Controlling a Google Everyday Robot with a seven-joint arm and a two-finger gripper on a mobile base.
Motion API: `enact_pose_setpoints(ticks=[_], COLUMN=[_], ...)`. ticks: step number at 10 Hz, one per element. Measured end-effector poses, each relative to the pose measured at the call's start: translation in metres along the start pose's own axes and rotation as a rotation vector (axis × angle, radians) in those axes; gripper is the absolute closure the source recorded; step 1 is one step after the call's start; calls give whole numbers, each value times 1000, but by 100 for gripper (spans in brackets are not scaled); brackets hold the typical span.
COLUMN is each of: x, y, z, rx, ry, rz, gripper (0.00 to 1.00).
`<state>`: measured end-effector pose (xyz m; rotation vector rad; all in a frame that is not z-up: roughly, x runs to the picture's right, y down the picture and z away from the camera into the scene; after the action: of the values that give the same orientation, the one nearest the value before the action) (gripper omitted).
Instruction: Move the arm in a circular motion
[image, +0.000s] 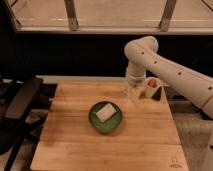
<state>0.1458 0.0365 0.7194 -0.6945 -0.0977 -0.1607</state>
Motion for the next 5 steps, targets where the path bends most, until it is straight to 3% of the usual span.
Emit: enact_pose_setpoints(ticks=[3,5], x=[9,-3], y=[23,28], z=[1,2], rx=[-6,-2], ry=[-12,-14], rz=[-7,12], gripper=[35,35])
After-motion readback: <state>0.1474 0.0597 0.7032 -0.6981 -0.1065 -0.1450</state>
